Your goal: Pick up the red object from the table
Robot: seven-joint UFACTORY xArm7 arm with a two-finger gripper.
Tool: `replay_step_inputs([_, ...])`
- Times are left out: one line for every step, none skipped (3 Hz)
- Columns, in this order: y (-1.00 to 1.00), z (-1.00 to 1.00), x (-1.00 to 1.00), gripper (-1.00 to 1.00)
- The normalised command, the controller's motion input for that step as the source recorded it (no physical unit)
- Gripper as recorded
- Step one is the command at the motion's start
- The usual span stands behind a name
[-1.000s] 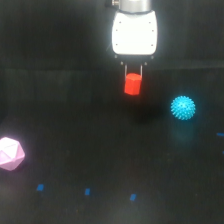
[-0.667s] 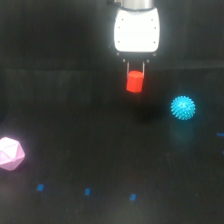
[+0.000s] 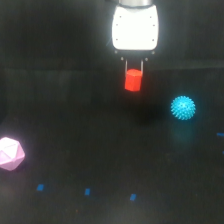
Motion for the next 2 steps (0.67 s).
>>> replay_step_inputs([-0.8,0.39,0.02,-0.97])
replay_step_inputs([0.1,0.43,-0.13,-1.0])
